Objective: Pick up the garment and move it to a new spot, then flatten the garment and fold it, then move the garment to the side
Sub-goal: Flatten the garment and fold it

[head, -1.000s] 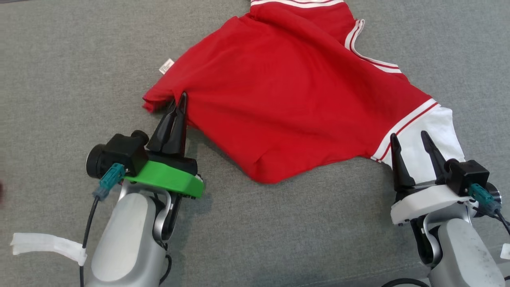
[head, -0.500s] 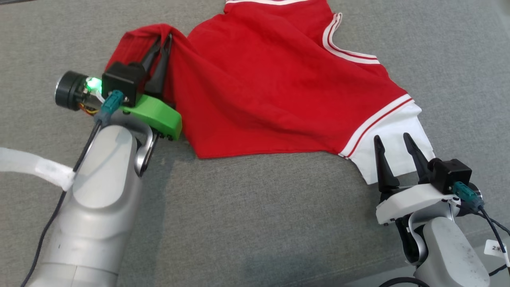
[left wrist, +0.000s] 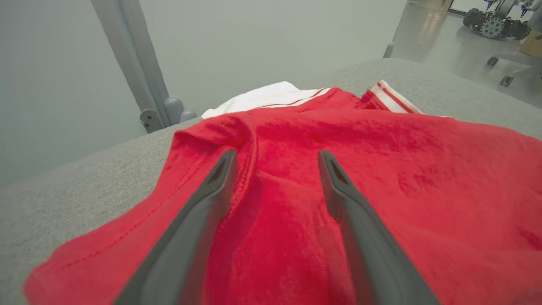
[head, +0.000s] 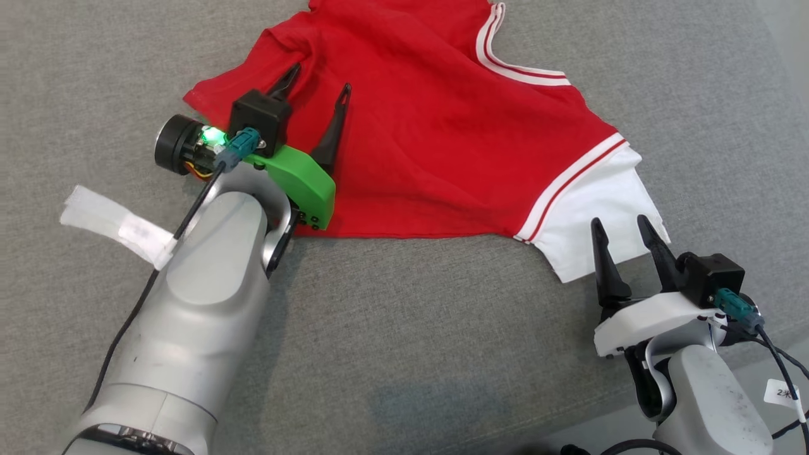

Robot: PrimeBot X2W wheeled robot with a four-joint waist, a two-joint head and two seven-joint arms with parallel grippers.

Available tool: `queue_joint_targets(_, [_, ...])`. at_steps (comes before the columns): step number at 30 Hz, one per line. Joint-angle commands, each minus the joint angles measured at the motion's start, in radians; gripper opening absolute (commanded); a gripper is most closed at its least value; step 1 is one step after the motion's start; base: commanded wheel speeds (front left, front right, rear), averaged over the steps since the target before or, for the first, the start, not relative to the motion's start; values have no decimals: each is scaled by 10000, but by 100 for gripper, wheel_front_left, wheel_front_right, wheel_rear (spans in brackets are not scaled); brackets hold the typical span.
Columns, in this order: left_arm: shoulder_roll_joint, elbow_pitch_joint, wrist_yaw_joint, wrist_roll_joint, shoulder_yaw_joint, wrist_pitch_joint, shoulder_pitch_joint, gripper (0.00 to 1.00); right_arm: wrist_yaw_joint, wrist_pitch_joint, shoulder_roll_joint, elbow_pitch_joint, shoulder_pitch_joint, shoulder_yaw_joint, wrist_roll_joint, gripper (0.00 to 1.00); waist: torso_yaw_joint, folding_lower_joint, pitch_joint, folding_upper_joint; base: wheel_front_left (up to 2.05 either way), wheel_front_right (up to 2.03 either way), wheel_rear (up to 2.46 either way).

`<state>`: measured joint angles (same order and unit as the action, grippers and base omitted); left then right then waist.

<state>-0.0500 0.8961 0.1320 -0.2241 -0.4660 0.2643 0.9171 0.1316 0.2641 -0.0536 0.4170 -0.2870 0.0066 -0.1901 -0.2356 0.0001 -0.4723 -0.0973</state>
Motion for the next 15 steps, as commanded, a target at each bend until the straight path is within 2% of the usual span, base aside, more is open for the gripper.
queue_joint_targets(1, [-21,-247,-15,-130,46,-1,-247,100,-17,-7,-65,-3,128,-58,31,100,442,-1,300,-1,0,0,0])
queue_joint_targets(8, [-44,-1866,-318,-340,1020,1,-1905,100,-18,-7,-131,22,311,-83,105,100,1245,-1,931,-1,0,0,0])
queue_joint_targets(15, [-31,-2658,-422,-180,1890,0,-3584,100,-18,-7,-110,103,411,14,101,100,1448,-1,1296,-1,0,0,0])
